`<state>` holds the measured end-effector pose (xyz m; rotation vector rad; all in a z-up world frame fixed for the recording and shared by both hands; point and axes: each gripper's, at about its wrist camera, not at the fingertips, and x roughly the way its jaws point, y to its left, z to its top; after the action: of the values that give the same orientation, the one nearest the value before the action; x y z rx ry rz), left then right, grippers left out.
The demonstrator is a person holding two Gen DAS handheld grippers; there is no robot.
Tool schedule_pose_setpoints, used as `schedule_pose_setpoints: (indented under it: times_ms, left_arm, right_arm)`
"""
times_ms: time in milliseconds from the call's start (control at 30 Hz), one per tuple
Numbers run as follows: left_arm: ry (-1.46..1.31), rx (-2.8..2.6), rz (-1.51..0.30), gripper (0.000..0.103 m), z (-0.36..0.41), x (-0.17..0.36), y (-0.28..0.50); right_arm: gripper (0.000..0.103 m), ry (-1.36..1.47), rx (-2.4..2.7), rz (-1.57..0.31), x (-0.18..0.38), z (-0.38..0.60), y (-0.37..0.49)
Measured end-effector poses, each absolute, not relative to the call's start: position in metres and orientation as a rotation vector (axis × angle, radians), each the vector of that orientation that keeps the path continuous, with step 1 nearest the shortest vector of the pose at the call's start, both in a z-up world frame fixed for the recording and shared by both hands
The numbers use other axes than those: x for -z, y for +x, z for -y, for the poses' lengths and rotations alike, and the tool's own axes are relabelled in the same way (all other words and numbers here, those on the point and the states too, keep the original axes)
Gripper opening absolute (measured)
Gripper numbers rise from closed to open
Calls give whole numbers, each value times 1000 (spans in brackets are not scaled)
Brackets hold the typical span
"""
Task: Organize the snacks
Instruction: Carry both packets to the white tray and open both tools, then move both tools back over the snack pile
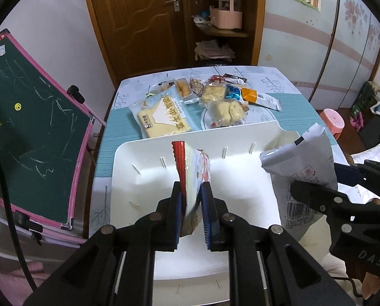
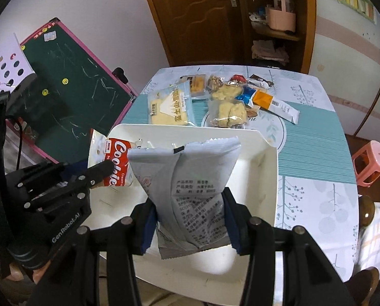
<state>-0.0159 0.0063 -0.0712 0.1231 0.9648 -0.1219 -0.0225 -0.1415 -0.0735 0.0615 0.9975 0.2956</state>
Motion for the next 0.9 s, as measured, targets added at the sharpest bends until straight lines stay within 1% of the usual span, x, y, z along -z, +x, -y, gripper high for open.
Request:
schedule_pose_setpoints:
  times_ms: [67, 100, 133, 167, 200, 333, 400, 467, 900]
  left_arm:
    - [126, 116, -968, 20, -6, 72, -18]
    - [128, 115, -969, 33, -5, 72, -19]
    - [131, 111, -968, 56, -5, 71, -20]
    - [135, 107, -965, 70, -5, 71, -21]
    - [145, 84, -954, 81, -5, 70, -23]
    - [117, 83, -949, 85, -10, 67, -25]
    - [105, 81, -958, 85, -12, 69, -25]
    - [98, 82, -964, 85, -13, 70, -26]
    - [97, 75, -994, 85, -13, 78, -25]
  right_arm:
    - [49, 54, -285, -1005, 75, 141, -23]
    - [49, 52, -279, -1011, 76, 141, -23]
    - [49, 52, -272, -1017, 77, 141, -23]
    - [49, 53, -265, -1024, 78, 142, -22]
    - [49, 56, -259, -1031, 79, 143, -22]
    - [53, 74, -243, -1043, 81, 148, -21]
    - [57, 77, -237, -1043, 80, 149, -23]
    - [59, 73, -231, -1042, 80, 148, -23]
    - [59, 64, -221, -1056, 83, 145, -24]
